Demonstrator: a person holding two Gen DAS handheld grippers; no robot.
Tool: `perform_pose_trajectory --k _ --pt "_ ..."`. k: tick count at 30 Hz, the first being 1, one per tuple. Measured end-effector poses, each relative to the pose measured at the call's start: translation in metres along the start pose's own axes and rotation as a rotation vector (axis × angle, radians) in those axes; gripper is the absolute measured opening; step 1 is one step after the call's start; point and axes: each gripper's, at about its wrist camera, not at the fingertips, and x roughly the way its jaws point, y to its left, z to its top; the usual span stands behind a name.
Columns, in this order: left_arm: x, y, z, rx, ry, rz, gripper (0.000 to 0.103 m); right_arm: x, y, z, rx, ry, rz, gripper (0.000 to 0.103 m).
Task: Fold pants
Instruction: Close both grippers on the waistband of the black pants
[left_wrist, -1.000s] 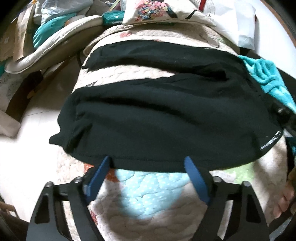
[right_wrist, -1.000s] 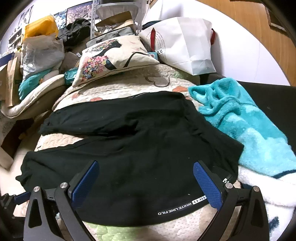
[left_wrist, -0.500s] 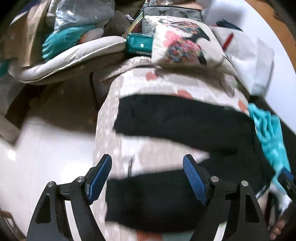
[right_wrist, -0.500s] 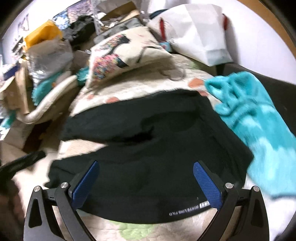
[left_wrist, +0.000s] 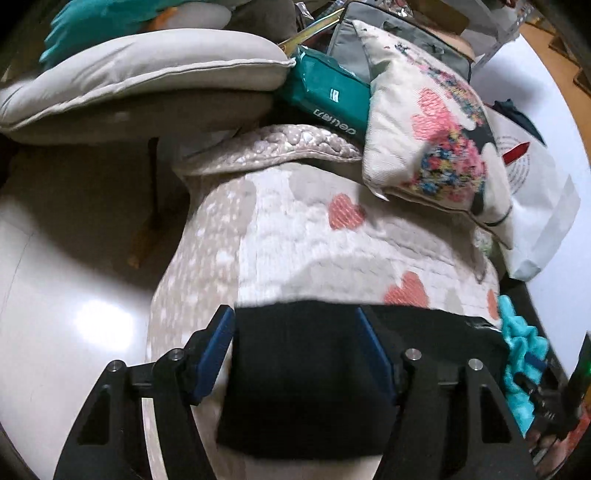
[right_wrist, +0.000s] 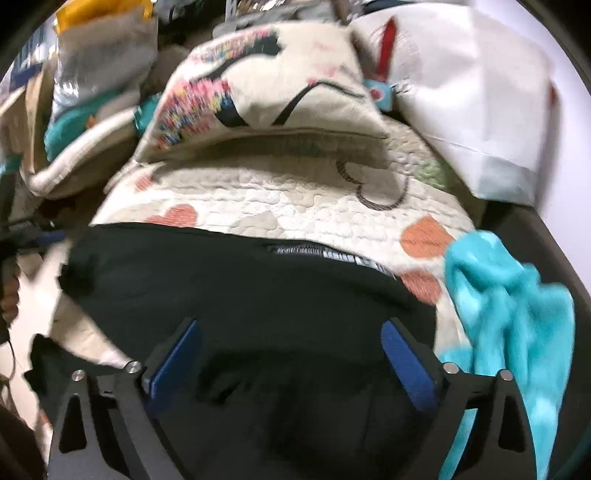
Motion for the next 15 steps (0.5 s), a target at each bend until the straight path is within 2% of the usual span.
perform_pose_trajectory --k 8,15 --pt "0.034 0.005 0.006 0.063 0.034 0.008 0.067 0.064 0.010 0.052 -0.118 0.055 0.061 0.096" --pt "0.042 -0.002 0.001 0.134 0.032 0.049 0.067 0.110 -0.001 0.063 -0.120 0.114 0.093 0.095"
